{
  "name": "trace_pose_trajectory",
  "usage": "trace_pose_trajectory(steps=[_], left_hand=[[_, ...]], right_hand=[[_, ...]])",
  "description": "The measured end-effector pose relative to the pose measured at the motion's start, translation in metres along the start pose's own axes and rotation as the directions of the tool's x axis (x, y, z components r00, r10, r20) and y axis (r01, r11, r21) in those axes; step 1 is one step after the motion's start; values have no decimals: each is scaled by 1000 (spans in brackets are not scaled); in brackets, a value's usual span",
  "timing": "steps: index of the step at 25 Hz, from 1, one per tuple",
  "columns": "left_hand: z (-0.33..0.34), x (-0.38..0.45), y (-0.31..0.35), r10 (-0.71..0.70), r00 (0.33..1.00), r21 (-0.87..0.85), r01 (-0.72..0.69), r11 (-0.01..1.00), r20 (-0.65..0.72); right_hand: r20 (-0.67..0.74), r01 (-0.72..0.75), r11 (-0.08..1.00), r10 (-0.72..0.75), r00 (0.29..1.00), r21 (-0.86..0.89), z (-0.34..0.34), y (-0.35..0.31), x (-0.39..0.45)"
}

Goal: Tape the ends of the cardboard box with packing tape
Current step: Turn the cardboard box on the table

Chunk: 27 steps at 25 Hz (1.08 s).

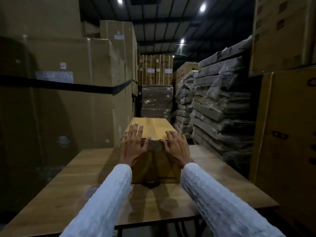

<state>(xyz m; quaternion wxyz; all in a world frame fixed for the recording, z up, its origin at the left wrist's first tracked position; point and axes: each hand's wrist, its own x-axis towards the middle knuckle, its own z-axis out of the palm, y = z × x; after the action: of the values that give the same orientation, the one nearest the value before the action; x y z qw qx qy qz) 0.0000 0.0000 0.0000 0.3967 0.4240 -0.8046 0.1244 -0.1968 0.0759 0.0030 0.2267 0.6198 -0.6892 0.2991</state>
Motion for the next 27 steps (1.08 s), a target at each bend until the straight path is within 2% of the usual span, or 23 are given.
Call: trace_pose_trajectory(steps=[4, 10, 15, 20, 27], left_hand=[[13, -21, -8, 29, 1000, 60, -28, 998, -11], [4, -22, -7, -6, 1000, 54, 5, 999, 18], [5, -19, -16, -35, 999, -88, 38, 995, 32], [1, -15, -34, 12, 995, -190, 6, 982, 95], [-7, -6, -53, 84, 964, -325, 1, 946, 250]], right_hand=[[-62, 75, 992, -81, 995, -104, 17, 4, -15], [-37, 70, 998, -71, 997, -7, 11, 2, -23], [5, 86, 996, -86, 996, 16, 1, 21, -12], [156, 68, 983, -96, 983, 173, -13, 31, 4], [51, 69, 980, -80, 995, 186, -7, 24, -3]])
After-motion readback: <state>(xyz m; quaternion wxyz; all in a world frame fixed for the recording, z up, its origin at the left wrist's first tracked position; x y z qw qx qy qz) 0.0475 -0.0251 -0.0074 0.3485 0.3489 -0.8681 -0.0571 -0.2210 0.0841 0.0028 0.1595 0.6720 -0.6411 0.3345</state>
